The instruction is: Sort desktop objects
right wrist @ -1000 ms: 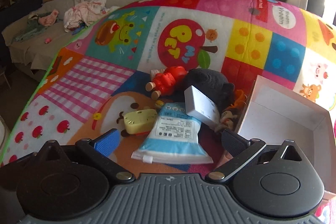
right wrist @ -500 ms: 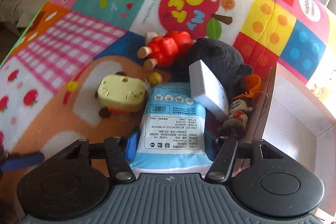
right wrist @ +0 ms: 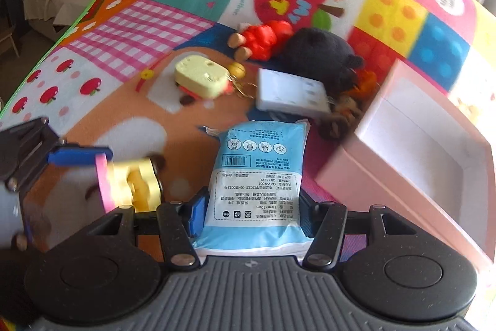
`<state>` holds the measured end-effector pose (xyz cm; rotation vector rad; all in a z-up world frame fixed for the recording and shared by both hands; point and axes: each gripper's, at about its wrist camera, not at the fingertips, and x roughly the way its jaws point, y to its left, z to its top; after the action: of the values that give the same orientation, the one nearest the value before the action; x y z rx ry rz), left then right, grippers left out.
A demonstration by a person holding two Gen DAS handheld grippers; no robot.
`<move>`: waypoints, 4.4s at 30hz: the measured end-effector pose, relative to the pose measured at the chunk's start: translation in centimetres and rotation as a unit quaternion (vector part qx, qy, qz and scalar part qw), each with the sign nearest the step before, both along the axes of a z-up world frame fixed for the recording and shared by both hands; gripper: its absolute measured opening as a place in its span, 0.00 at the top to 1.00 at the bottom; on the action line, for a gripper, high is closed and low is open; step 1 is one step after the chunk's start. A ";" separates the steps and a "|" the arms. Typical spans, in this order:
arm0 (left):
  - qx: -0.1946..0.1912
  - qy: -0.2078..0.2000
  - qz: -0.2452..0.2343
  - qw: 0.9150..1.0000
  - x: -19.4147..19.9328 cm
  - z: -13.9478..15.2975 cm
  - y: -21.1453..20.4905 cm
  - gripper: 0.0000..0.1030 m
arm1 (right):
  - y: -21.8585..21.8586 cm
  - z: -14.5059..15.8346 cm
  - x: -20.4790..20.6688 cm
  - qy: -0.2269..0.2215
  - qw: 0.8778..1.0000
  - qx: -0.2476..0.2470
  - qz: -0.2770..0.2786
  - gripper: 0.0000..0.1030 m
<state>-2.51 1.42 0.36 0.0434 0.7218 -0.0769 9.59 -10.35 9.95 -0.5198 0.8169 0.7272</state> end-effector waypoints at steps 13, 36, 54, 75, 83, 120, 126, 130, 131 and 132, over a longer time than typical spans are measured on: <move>0.045 -0.009 -0.033 0.998 1.0 1.0 -2.5 0.21 | -10.5 -0.2 -4.7 -0.020 0.994 0.058 -0.091 0.40; -0.025 -0.003 0.014 1.000 -0.7 0.0 0.1 0.00 | -3.8 3.1 4.4 -0.049 0.979 0.180 -0.079 0.08; -0.002 -0.013 0.008 1.000 -1.9 1.0 -1.3 0.00 | -15.2 -2.1 -3.3 -0.008 0.971 0.128 -0.202 0.33; -0.058 -0.109 0.129 0.984 -1.7 6.9 5.7 0.00 | -5.1 2.5 -9.5 -0.088 0.980 0.172 0.048 0.43; -0.106 -0.131 0.217 0.962 -2.2 6.9 10.3 0.00 | 2.8 1.9 -7.5 -0.102 0.980 0.156 0.068 0.43; 0.034 -0.083 0.073 0.993 5.0 3.3 0.0 0.48 | -16.1 -2.9 -3.0 -0.080 0.949 0.155 -0.264 0.11; 0.033 -0.088 0.009 0.996 4.4 3.1 -2.8 0.46 | -16.3 -2.8 -3.1 -0.081 0.947 0.163 -0.266 0.06; 0.007 -0.091 -0.035 0.995 3.4 3.2 -3.8 0.36 | -16.5 -2.8 -3.0 -0.075 0.946 0.170 -0.266 0.06; 0.001 -0.091 -0.049 0.995 3.1 3.2 -4.0 0.33 | -16.6 -2.8 -2.9 -0.073 0.945 0.170 -0.268 0.06; -0.004 -0.091 -0.059 0.994 2.8 3.2 -4.3 0.31 | -16.6 -2.8 -2.8 -0.072 0.945 0.171 -0.268 0.06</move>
<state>0.32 -2.83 3.61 0.0840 0.5354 -0.1866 6.75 -26.98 7.11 -0.0242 0.6354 0.3074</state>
